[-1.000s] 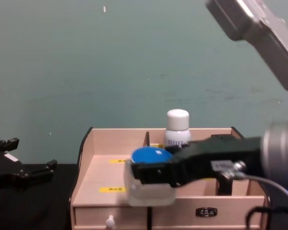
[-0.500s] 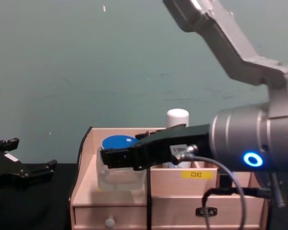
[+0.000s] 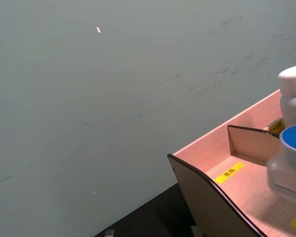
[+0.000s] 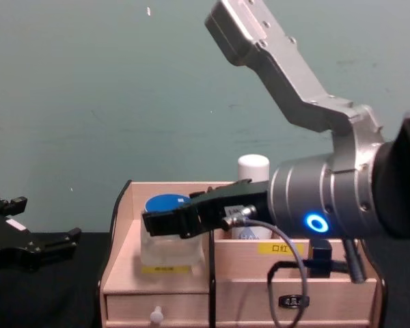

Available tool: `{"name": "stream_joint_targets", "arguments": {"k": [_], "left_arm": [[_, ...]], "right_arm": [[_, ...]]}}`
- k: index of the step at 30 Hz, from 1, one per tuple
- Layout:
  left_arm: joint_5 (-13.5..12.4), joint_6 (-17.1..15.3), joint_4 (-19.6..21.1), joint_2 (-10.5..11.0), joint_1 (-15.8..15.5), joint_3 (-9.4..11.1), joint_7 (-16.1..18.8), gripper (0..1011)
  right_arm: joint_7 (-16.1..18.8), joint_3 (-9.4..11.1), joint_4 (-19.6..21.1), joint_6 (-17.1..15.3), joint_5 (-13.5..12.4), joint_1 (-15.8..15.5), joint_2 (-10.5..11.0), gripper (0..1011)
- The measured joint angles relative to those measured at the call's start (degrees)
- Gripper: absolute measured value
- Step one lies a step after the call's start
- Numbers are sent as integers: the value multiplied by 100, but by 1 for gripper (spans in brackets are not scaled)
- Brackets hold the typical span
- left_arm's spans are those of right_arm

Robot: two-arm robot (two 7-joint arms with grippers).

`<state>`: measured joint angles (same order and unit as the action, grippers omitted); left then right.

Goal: Pick up the facial cleanser and watermelon frost from the table and place them into the tiered storage box.

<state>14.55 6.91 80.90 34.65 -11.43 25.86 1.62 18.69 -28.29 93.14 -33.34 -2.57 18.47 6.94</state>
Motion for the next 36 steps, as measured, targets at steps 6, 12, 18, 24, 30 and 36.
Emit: {"name": "stream_joint_targets", "arguments": {"k": [6, 12, 18, 24, 30, 36], "left_arm": [[0, 0, 0, 0, 0, 0, 0, 1001], [0, 0, 0, 0, 0, 0, 0, 1001], [0, 0, 0, 0, 0, 0, 0, 1001], [0, 0, 0, 0, 0, 0, 0, 1001], [0, 0, 0, 0, 0, 0, 0, 1001], [0, 0, 0, 0, 0, 0, 0, 1001]], "right_arm": [[-34, 22, -287, 67, 80, 158, -156, 715], [-45, 47, -499, 123, 140, 251, -257, 715], [-45, 70, -707, 193, 192, 332, -337, 715], [-41, 76, -819, 207, 236, 370, -379, 715], [-56, 76, -839, 165, 277, 377, -403, 715], [-54, 76, -837, 166, 276, 377, -400, 715]]}}
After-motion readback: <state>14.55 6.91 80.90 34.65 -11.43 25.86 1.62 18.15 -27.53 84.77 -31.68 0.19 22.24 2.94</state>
